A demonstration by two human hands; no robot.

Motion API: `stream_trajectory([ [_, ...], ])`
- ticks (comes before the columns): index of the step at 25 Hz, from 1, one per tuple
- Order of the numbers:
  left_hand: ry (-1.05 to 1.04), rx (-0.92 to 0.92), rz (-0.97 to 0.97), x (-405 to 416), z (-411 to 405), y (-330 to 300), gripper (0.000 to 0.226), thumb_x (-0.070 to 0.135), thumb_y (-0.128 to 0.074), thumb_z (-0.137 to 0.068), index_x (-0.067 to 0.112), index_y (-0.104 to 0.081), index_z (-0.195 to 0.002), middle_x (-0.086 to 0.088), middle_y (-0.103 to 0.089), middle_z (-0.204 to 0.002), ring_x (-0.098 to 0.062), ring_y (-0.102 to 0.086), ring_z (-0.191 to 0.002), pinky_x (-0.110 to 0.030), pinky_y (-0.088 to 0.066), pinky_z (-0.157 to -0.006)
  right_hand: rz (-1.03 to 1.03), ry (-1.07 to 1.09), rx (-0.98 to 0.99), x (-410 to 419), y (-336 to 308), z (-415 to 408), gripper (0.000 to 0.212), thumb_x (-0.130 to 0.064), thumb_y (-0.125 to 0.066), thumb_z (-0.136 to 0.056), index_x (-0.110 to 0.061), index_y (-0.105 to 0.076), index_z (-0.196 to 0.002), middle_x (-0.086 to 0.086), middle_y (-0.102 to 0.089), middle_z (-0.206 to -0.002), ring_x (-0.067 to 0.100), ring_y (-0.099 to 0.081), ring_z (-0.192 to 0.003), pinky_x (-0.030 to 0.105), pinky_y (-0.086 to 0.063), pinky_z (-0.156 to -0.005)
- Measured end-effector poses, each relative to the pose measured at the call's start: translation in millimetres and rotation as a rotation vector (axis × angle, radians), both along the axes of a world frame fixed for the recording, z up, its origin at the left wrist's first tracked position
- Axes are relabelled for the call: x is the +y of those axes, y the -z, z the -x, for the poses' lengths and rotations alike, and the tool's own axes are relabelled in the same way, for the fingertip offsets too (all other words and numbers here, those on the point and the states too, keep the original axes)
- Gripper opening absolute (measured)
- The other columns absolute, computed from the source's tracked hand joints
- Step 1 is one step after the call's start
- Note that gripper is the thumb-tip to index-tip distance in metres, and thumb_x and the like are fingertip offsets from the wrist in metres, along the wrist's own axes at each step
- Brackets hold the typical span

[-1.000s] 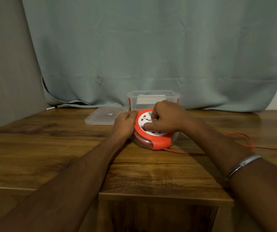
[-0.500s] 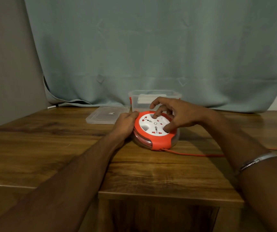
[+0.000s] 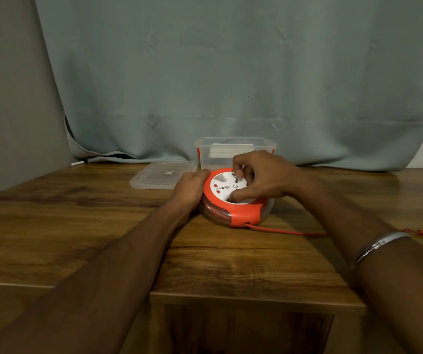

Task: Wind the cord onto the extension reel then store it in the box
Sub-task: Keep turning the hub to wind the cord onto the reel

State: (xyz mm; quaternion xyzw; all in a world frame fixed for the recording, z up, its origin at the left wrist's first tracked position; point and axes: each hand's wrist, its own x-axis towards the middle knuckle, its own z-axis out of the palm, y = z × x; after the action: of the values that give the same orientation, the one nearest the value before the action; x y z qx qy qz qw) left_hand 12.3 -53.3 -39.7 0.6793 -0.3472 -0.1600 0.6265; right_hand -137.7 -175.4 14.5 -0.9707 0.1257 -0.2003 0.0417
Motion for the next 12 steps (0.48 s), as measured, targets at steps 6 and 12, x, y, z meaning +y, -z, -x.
stream_trajectory([
  [6,0.002,-0.002,0.001,-3,-1,0,0.035,0.033,-0.048,-0.104,0.01,-0.074,-0.102,-0.012,-0.078,-0.095,-0.023,-0.073,-0.079,-0.033,-0.057,-0.074,0.042,0.024,0.017,5,3,-7,0.054,-0.062,-0.075,-0.073,-0.015,-0.056,-0.055,-0.003,-0.054,-0.051,0.014,-0.052,-0.055,0.036,-0.044,-0.058],
  [12,0.004,0.004,0.016,-3,-1,1,0.034,0.032,-0.049,-0.103,0.01,-0.075,-0.099,-0.012,-0.079,-0.091,-0.024,-0.074,-0.08,-0.033,-0.057,-0.074,-0.007,-0.063,-0.095,-2,2,-11,0.036,-0.028,-0.074,-0.084,-0.02,-0.059,-0.052,-0.011,-0.057,-0.046,0.006,-0.052,-0.048,0.03,-0.043,-0.058],
])
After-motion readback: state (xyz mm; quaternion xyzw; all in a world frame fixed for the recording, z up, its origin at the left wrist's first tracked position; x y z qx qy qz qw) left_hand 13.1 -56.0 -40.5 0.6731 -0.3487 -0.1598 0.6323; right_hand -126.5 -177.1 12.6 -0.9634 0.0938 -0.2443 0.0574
